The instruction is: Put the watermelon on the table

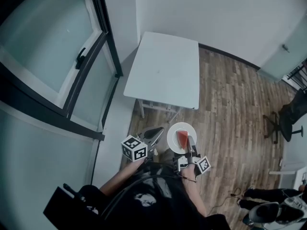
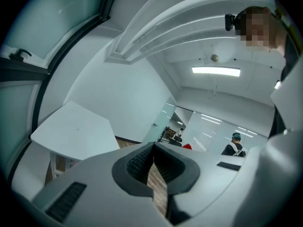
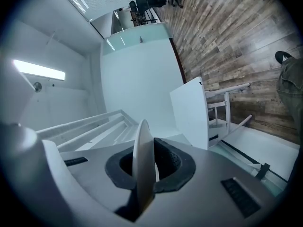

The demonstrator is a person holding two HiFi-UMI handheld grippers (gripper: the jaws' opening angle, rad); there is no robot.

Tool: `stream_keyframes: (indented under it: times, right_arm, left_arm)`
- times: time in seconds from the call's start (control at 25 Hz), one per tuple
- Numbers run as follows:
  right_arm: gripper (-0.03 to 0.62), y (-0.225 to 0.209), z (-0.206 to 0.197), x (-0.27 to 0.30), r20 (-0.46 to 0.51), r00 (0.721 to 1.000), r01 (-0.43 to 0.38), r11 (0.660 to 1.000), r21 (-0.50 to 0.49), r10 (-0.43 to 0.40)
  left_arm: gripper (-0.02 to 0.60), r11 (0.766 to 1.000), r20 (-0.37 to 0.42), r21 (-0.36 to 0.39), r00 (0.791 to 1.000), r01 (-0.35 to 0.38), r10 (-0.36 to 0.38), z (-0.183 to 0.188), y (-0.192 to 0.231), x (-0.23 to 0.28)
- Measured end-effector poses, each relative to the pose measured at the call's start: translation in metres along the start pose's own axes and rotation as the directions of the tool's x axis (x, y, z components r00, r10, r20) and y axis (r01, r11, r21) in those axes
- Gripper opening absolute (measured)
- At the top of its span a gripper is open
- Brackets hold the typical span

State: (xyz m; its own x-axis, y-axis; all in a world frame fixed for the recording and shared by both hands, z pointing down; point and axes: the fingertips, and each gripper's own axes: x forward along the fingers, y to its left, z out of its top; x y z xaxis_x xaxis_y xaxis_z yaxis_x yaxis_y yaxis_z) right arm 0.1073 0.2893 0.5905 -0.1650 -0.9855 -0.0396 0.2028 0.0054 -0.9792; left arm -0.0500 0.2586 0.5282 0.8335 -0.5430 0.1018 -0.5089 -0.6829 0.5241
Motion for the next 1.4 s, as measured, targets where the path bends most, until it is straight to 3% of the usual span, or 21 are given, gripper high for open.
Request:
stream_keyframes:
  times: [0.24,0.52,0.76,0.96,1.24,1.4]
  right_arm:
    - [0.025,-0.006,-0.002,0.01,-0.013,0.999,0.035,0.999,0.007,-0.035]
    - [0.026,-0.016,0.023,0.054,-0.016,0.997,0.073,0.997,0.025,-0.072]
    - [0.026,-0.015,0.045,0.12,-0.059,0.997,0.057,0.998,0.036,-0.055]
    - [0.025,-0.006,0.082,0.183,-0.064,0.998,0.017,0.999,0.041,-0.014]
    - [0.025,-0.023,0.082,0.23,-0.162,0.985,0.069,0.996,0.053,-0.06]
    - [0.025,-0.037,0.092,0.243,-0.142,0.984,0.12,0.99,0.067,-0.11]
  left_arm:
    - [0.005,0.999,-0.012,-0.042,1.0,-0.011,0.011,-0.005,0.015,0.002]
    - [0.005,0.996,-0.022,-0.064,0.998,-0.066,0.065,0.003,0.045,0.026]
    - [0.005,0.993,0.002,0.025,0.993,-0.118,0.118,0.036,0.079,0.068]
    - [0.005,0.99,-0.022,0.097,0.994,-0.101,0.104,0.065,0.093,0.119]
    - [0.005,0.99,-0.074,0.061,0.988,-0.13,0.135,0.062,0.117,0.157]
    - [0.005,0.99,-0.121,0.041,0.983,-0.133,0.137,0.054,0.131,0.175]
